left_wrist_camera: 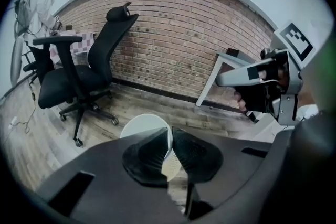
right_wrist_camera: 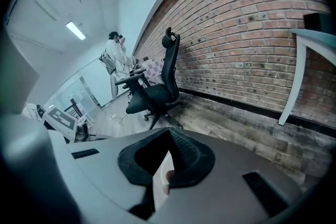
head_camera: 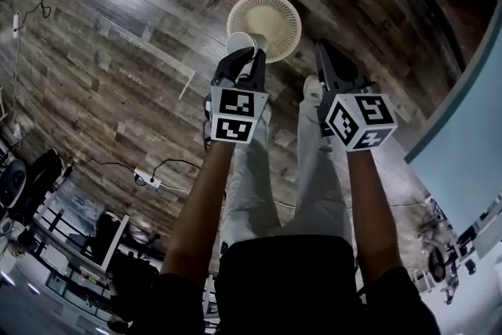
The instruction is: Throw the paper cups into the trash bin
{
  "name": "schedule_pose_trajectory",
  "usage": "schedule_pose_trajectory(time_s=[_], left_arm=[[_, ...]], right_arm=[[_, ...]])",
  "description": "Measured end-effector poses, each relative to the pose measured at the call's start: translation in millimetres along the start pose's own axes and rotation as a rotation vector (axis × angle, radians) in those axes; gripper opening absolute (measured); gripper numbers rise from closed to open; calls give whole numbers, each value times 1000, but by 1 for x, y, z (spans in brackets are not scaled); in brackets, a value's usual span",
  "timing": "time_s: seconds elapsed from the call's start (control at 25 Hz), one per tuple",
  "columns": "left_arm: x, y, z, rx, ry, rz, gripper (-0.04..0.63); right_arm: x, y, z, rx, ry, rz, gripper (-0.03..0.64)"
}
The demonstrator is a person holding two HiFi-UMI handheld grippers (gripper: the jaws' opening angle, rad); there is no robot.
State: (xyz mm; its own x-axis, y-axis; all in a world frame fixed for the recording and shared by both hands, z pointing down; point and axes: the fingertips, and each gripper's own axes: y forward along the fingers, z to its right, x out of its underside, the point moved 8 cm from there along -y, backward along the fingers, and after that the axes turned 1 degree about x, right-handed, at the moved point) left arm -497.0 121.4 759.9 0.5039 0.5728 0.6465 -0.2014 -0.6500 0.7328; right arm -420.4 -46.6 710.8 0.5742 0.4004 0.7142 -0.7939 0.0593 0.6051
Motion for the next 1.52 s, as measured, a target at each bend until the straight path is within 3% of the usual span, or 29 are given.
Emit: schedule_pose_trajectory(time_s=[0.68, 1.12, 1.28, 1.52], left_arm=[[122, 133, -27, -9, -8, -169, 32], [137, 165, -50, -52, 31, -190, 37], [131, 167, -55, -31, 11, -177, 133], [129, 162, -61, -46, 18, -167, 132]], right_arm=[[109, 73, 47, 57, 2, -154, -5], [124, 95, 49, 41, 6, -196, -5], [119, 100, 48, 40, 5, -197, -5], [113, 107, 45, 30, -6, -201, -5]])
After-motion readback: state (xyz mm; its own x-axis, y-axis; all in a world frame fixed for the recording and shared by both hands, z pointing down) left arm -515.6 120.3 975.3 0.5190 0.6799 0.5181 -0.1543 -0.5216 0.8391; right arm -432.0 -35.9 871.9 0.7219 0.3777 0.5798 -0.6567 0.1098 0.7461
